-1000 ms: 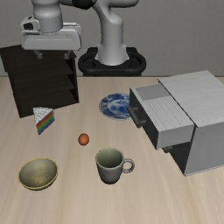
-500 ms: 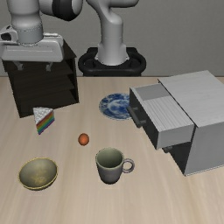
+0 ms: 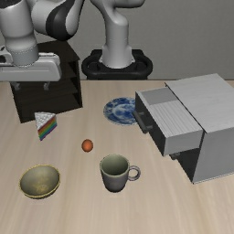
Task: Pick up the cake and place it on the plate
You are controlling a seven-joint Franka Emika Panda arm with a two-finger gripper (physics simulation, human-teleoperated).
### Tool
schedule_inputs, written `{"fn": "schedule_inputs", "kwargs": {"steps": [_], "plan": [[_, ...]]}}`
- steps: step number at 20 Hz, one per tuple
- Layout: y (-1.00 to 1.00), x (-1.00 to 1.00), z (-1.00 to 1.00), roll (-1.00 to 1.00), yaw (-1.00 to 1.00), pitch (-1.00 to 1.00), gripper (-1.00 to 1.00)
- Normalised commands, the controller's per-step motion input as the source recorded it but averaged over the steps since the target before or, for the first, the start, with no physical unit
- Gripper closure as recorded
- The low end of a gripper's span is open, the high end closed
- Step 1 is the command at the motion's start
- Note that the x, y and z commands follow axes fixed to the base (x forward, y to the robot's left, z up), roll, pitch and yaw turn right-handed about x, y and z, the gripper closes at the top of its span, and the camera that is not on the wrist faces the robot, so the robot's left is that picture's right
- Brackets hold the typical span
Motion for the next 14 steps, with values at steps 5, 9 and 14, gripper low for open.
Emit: {"fn": "schedule_inputs", "kwargs": {"steps": [5,9,14], "plan": [[0.0,0.0,-1.0,0.0,0.0,0.0,-1.0],[0.0,0.0,-1.0,0.0,0.0,0.0,-1.0],[0.0,0.0,-1.0,0.0,0.0,0.0,-1.0]]}}
